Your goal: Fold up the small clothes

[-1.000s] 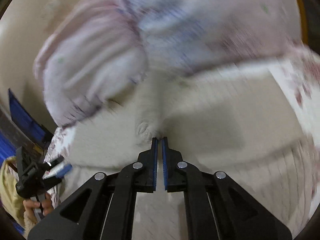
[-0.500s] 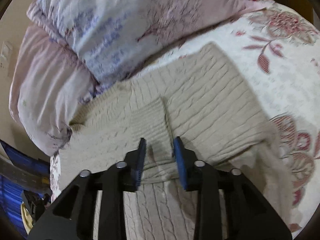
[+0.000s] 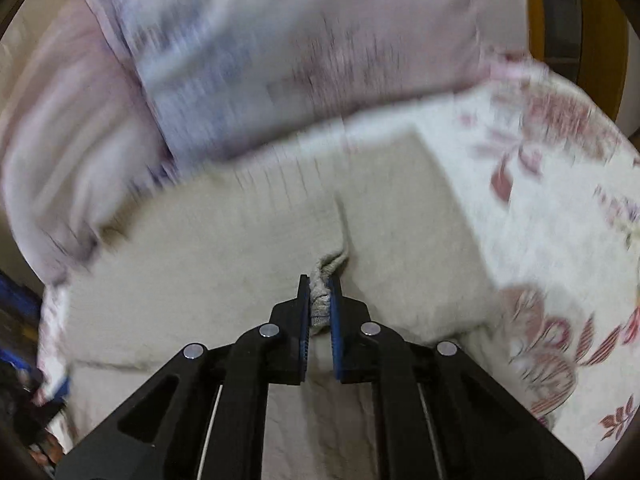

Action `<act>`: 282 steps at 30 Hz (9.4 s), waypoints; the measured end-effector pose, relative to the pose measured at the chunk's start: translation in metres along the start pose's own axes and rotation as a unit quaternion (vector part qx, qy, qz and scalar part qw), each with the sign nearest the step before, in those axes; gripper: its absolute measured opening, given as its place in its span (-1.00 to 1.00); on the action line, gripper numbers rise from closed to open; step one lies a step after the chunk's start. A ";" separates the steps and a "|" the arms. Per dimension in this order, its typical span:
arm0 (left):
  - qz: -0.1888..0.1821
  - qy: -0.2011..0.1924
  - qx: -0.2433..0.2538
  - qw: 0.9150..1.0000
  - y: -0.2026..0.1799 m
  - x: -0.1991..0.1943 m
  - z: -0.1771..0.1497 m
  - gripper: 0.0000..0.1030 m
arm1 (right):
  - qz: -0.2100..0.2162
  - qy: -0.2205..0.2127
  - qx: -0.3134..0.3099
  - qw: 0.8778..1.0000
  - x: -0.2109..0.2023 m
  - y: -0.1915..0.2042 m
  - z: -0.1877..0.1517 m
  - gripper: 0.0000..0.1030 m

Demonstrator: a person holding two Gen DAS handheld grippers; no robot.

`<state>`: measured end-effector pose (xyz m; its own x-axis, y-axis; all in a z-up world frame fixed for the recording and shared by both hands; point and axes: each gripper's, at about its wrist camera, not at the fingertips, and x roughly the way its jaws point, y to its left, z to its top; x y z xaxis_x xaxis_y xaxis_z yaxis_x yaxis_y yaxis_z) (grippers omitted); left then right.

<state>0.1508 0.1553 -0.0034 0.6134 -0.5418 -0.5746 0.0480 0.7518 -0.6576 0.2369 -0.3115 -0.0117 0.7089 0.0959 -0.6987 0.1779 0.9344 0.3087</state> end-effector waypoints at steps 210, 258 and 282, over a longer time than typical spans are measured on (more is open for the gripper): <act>-0.135 -0.015 0.047 0.990 -0.152 0.066 0.080 -0.70 | 0.064 0.000 -0.130 0.989 -0.024 0.063 -0.007 -0.14; -0.078 0.075 0.072 0.992 -0.144 0.180 0.026 0.59 | 0.124 -0.039 -0.040 0.991 -0.054 -0.016 0.060 -0.70; -0.094 0.140 0.077 0.983 -0.156 0.168 0.014 0.54 | 0.121 -0.009 0.096 0.988 -0.084 -0.115 0.022 0.02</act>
<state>0.2571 -0.0483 0.0096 0.3428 -0.7420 -0.5761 0.2707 0.6653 -0.6958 0.1718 -0.4348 0.0257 0.7576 0.3015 -0.5788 0.1261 0.8025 0.5831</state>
